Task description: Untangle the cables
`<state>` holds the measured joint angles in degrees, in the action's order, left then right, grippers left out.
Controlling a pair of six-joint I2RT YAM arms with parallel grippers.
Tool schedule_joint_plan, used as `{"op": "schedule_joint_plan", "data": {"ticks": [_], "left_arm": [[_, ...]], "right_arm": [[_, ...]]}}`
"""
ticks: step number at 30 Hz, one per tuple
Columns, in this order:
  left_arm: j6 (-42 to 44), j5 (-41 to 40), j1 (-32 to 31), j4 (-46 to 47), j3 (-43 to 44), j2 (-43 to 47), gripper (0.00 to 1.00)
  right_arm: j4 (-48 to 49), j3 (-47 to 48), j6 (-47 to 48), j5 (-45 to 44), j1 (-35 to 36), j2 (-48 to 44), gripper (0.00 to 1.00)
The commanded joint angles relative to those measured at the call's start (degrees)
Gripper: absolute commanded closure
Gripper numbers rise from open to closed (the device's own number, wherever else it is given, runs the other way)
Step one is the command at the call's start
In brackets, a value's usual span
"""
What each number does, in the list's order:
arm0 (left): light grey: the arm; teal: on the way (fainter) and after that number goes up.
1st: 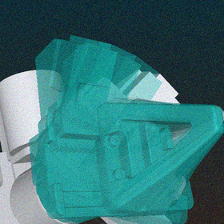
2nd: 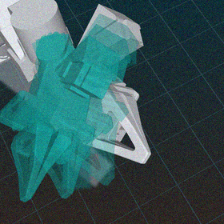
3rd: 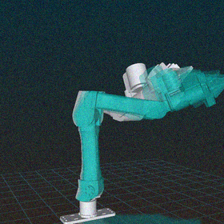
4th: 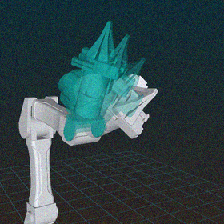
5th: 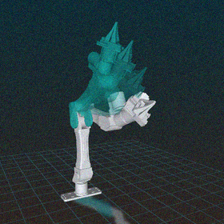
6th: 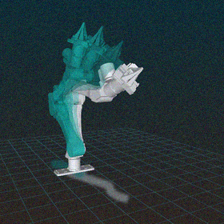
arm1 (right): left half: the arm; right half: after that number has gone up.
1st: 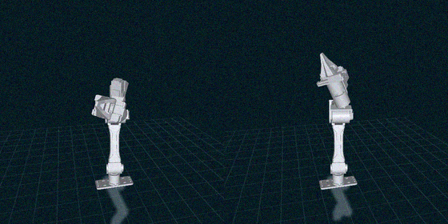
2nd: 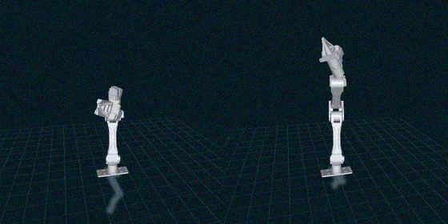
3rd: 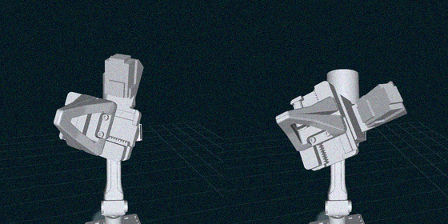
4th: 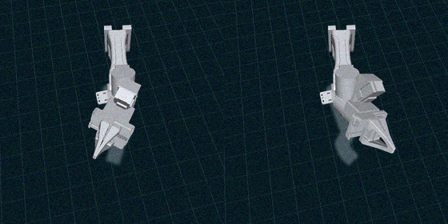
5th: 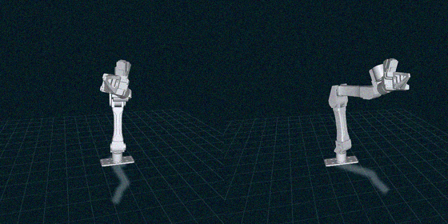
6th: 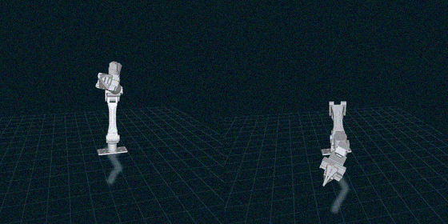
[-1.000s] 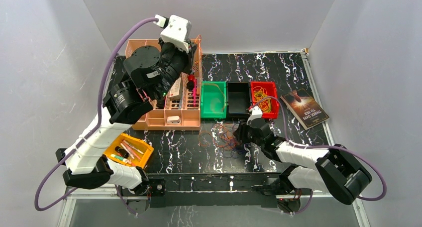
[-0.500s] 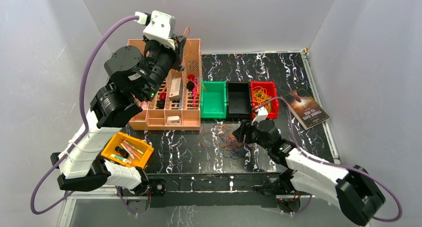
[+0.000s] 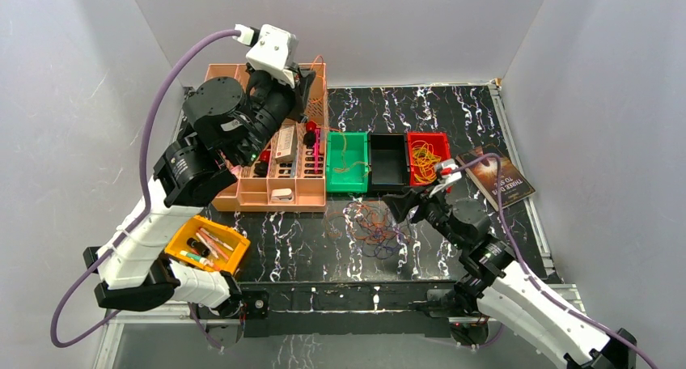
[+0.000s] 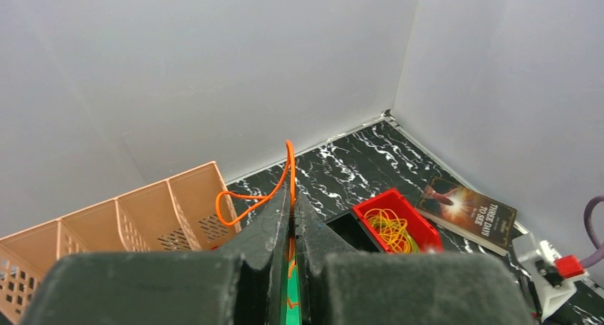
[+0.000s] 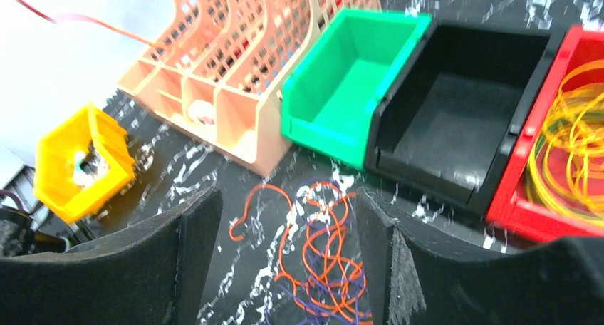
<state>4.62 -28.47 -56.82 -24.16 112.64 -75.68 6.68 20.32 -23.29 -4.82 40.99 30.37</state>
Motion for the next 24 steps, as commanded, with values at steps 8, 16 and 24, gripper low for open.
{"op": "schedule_joint_plan", "data": {"ticks": [8, 16, 24], "left_arm": [[-2.60, 6.52, -0.24, 0.98, -1.50, -2.45, 1.00], [-3.34, 8.80, -0.18, 1.97, -1.15, -8.86, 1.00], [-5.15, 13.07, 2.54, 2.53, -0.66, -14.36, 1.00]], "right_arm": [[-4.26, 13.12, 4.29, -2.56, 0.15, -3.96, 0.22], [-16.54, 23.80, 2.68, -11.84, 0.21, -0.24, 0.21], [-28.07, 30.54, -0.40, -28.26, 0.20, 3.01, 0.21]]}}
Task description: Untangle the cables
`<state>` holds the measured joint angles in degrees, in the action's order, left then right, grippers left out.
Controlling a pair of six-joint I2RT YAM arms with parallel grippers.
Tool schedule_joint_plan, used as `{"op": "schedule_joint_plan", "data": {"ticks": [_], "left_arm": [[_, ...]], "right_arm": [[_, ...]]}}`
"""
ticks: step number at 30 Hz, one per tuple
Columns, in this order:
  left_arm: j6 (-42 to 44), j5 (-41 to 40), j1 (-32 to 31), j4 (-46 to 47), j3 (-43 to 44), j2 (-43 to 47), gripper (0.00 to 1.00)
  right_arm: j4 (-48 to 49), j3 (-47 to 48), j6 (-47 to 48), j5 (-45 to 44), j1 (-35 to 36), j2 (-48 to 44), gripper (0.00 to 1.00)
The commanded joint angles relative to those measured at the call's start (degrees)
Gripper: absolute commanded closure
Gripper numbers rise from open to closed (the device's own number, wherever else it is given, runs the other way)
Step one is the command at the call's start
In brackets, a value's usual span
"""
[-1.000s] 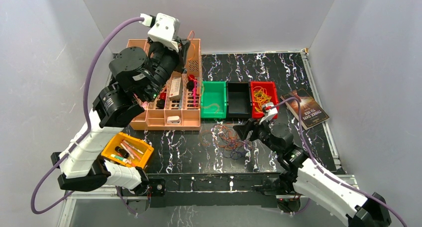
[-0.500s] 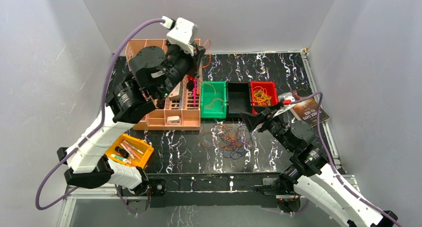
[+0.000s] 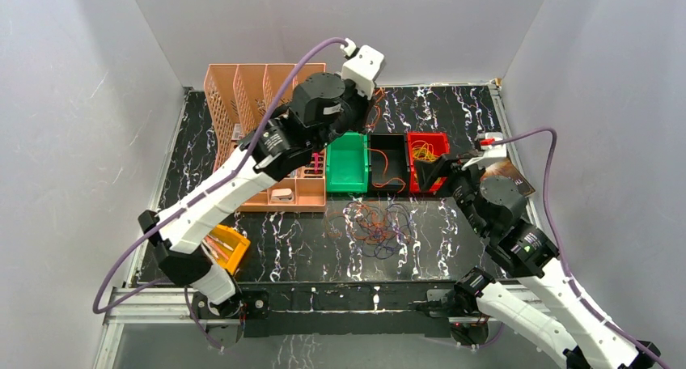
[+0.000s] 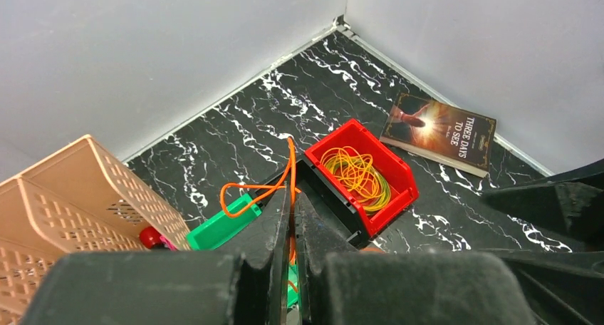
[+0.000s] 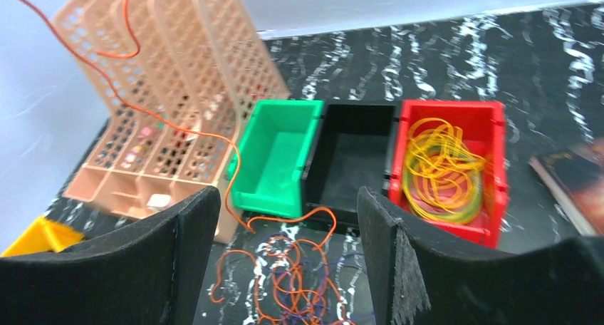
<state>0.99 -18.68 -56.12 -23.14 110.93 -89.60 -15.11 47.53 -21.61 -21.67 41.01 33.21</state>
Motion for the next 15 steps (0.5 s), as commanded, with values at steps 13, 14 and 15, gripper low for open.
{"op": "schedule_joint_plan", "data": {"ticks": [13, 14, 15], "left_arm": [[-4.89, 14.89, 7.41, 1.89, 6.26, -9.87, 1.00], [-4.84, 15.42, 7.55, 1.78, 7.00, -10.60, 1.00], [-4.85, 15.84, 7.66, 1.67, 7.76, -11.41, 1.00]], "right_arm": [[-8.90, 1.34, -3.97, -14.56, 0.20, -2.84, 0.21], [-8.99, 1.08, -4.30, -14.65, 0.21, -3.07, 0.21], [-9.04, 0.81, -4.58, -14.75, 0.16, -3.25, 0.21]]}}
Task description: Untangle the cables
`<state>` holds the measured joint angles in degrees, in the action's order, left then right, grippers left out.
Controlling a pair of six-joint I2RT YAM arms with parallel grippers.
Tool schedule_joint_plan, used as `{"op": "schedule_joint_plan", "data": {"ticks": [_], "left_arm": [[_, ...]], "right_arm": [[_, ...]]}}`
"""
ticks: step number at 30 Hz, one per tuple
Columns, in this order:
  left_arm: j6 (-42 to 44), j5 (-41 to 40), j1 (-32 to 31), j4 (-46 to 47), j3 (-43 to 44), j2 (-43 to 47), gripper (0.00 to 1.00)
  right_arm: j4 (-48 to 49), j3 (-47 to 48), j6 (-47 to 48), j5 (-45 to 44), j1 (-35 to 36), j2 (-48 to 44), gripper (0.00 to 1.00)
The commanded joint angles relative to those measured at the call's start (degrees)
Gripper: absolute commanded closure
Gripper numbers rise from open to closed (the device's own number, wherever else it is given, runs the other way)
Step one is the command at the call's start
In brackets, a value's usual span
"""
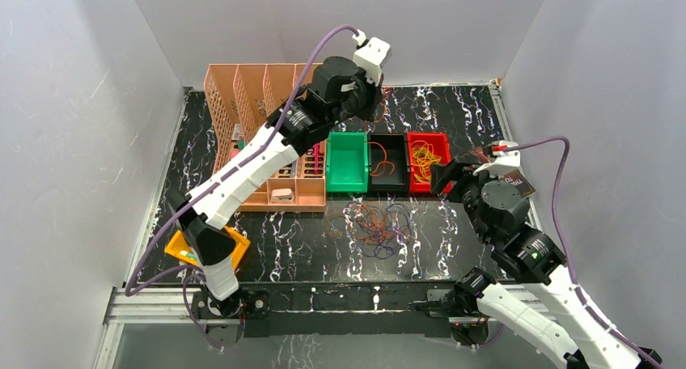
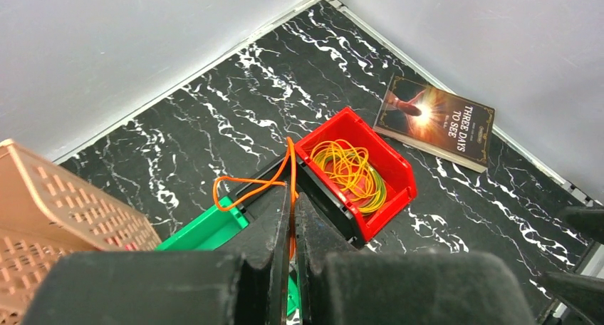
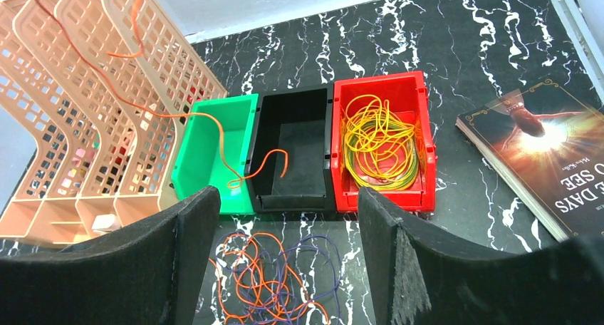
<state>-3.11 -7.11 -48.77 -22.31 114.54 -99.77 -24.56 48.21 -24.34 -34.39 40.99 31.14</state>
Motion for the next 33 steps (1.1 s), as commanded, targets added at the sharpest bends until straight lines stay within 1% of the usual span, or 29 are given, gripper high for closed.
{"op": "schedule_joint_plan", "data": {"ticks": [1, 8, 11, 15, 22, 33], "left_arm": [[-0.70, 4.67, 0.34, 0.79, 4.91, -2.04, 1.00], [-0.15, 6.38, 0.54, -0.54, 11.17, -6.64, 1.00], [0.07, 6.41, 0.68, -0.55, 12.10, -7.64, 1.00], [0.13, 6.60, 0.88, -0.50, 11.81, -8.53, 1.00], [0.32, 5.85, 1.70, 1.30, 7.76, -8.53, 1.00], [0.46, 4.32, 3.61, 2.50, 7.01, -11.31, 1.00]], "right_arm": [[0.31, -0.06, -2.07, -2.11, 0.20, -1.36, 0.21], [-0.27, -1.15, -3.15, -2.51, 0.22, -2.06, 0.21], [-0.16, -1.51, -3.34, -2.66, 0.20, -2.13, 0.20], [0.08, -1.71, -3.35, -2.45, 0.19, -1.79, 0.20], [0.28, -2.22, -3.74, -2.10, 0.20, -1.47, 0.20], [1.05, -2.82, -4.43, -0.66, 0.14, -0.37, 0.20]]}}
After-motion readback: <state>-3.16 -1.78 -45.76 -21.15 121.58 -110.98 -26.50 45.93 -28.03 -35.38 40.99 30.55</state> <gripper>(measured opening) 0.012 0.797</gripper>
